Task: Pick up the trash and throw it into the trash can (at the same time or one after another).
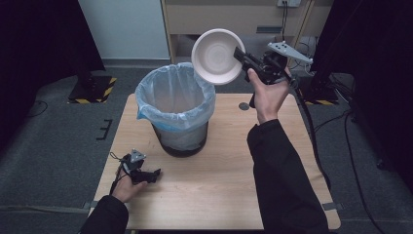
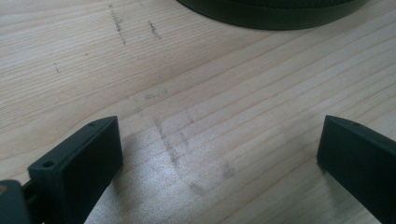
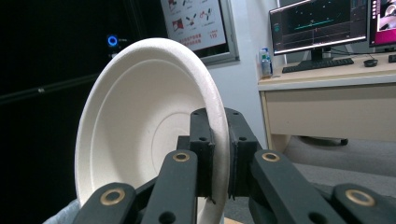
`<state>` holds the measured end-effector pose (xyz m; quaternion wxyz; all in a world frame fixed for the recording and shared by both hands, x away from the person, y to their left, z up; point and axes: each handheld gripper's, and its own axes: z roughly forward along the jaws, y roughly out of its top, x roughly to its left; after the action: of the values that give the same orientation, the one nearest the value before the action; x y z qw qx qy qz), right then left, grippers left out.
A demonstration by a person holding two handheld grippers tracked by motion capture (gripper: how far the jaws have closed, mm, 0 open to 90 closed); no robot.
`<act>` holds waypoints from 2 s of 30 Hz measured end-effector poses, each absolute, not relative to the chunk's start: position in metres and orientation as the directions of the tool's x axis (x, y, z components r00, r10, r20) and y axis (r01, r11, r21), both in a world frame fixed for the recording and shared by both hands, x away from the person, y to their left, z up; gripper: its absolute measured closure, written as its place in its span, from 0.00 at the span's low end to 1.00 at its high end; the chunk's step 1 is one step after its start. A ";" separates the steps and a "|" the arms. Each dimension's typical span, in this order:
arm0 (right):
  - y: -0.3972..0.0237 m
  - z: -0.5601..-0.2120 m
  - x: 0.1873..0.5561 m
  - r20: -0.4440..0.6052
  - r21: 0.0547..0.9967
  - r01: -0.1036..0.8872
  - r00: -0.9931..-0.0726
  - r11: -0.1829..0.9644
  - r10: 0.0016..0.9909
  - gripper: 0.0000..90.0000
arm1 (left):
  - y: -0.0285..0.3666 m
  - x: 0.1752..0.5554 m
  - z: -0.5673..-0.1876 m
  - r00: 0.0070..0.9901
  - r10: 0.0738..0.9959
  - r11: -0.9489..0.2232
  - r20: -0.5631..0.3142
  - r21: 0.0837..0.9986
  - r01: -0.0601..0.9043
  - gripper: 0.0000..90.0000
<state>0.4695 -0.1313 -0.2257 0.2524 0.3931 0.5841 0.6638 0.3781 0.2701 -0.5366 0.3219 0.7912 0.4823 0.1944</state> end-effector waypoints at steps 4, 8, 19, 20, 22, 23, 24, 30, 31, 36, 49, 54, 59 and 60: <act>-0.117 -0.227 0.474 0.212 0.977 0.127 -0.574 -0.170 0.791 0.93 | 0.270 0.378 -0.537 0.459 0.888 -0.327 -0.003 0.697 0.638 0.00; -0.106 -0.230 0.478 0.212 0.977 0.128 -0.583 -0.169 0.785 0.93 | 0.270 0.378 -0.537 0.459 0.888 -0.327 -0.004 0.697 0.638 0.00; -0.080 -0.249 0.492 0.229 0.973 0.162 -0.600 -0.164 0.767 0.93 | 0.270 0.378 -0.537 0.462 0.887 -0.328 -0.004 0.696 0.638 0.00; -0.079 -0.250 0.492 0.229 0.973 0.164 -0.602 -0.162 0.765 0.93 | 0.270 0.378 -0.537 0.460 0.888 -0.327 -0.004 0.697 0.638 0.00; -0.075 -0.253 0.494 0.232 0.972 0.163 -0.607 -0.167 0.760 0.93 | 0.270 0.378 -0.537 0.461 0.887 -0.328 -0.004 0.697 0.637 0.00; -0.073 -0.254 0.494 0.235 0.972 0.164 -0.610 -0.170 0.756 0.93 | 0.270 0.378 -0.537 0.462 0.887 -0.328 -0.005 0.697 0.638 0.00; -0.071 -0.256 0.495 0.237 0.971 0.167 -0.610 -0.170 0.756 0.93 | 0.270 0.378 -0.537 0.462 0.887 -0.329 -0.005 0.697 0.638 0.00; -0.067 -0.259 0.499 0.240 0.970 0.174 -0.613 -0.167 0.753 0.93 | 0.270 0.378 -0.537 0.461 0.887 -0.328 -0.004 0.697 0.637 0.00; -0.066 -0.260 0.500 0.240 0.970 0.174 -0.615 -0.168 0.751 0.93 | 0.270 0.378 -0.537 0.462 0.887 -0.329 -0.005 0.697 0.638 0.00; -0.059 -0.261 0.500 0.219 0.975 0.168 -0.627 -0.144 0.748 0.93 | 0.270 0.378 -0.537 0.462 0.887 -0.328 -0.005 0.697 0.638 0.00; -0.045 -0.279 0.507 0.231 0.970 0.203 -0.620 -0.132 0.749 0.93 | 0.270 0.378 -0.537 0.462 0.887 -0.328 -0.005 0.697 0.638 0.00; -0.042 -0.286 0.506 0.209 0.972 0.215 -0.625 -0.092 0.752 0.93 | 0.270 0.378 -0.537 0.463 0.887 -0.329 -0.004 0.696 0.638 0.00; -0.037 -0.292 0.505 0.192 0.973 0.223 -0.632 -0.062 0.751 0.93 | 0.270 0.378 -0.537 0.462 0.887 -0.329 -0.004 0.697 0.638 0.00; -0.037 -0.293 0.505 0.190 0.972 0.226 -0.633 -0.055 0.750 0.93 | 0.270 0.378 -0.537 0.462 0.887 -0.329 -0.004 0.697 0.638 0.00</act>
<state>0.5053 -0.0366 -0.2926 0.2102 0.3731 0.6544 0.6232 0.3784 0.2702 -0.5366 0.3224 0.7919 0.4813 0.1932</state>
